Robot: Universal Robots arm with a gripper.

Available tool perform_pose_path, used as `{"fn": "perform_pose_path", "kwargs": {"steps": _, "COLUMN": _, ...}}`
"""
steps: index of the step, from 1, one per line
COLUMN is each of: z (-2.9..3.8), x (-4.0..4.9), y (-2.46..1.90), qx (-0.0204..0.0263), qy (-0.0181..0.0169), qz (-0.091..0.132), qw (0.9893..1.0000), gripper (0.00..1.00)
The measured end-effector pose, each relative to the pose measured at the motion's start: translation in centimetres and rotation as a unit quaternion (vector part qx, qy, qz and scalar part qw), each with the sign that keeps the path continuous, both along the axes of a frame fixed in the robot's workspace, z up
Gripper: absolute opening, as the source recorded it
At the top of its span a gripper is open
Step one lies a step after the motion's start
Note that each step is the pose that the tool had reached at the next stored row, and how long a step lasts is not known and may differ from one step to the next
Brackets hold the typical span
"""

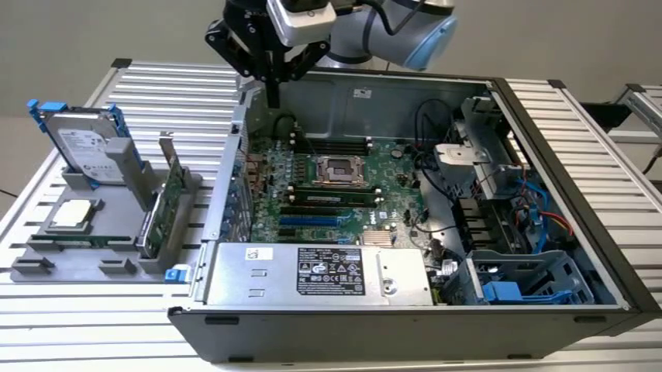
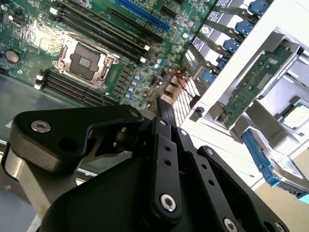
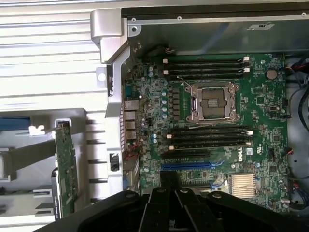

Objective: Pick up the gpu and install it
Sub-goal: 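Reach for the gpu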

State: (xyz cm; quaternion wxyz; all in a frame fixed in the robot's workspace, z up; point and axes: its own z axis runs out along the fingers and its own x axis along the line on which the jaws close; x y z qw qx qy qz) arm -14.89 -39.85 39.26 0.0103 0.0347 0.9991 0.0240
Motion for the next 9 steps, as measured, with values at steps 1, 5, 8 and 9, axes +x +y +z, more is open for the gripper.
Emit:
{"fn": "perform_pose_path", "kwargs": {"steps": 1, "z": 0.0, "x": -0.09, "y": 0.0, "qx": 0.0, "qy": 0.0, "qz": 0.0, "qw": 1.0, "gripper": 0.0}}
{"fn": "perform_pose_path", "kwargs": {"steps": 5, "z": 0.0, "x": -0.47, "y": 0.01, "qx": 0.0, "qy": 0.0, "qz": 0.001, "qw": 1.0, "gripper": 0.0}}
{"fn": "perform_pose_path", "kwargs": {"steps": 8, "z": 0.0, "x": -0.82, "y": 0.01, "qx": 0.0, "qy": 0.0, "qz": 0.001, "qw": 1.0, "gripper": 0.0}}
{"fn": "perform_pose_path", "kwargs": {"steps": 9, "z": 0.0, "x": -0.94, "y": 0.02, "qx": 0.0, "qy": 0.0, "qz": 0.002, "qw": 1.0, "gripper": 0.0}}
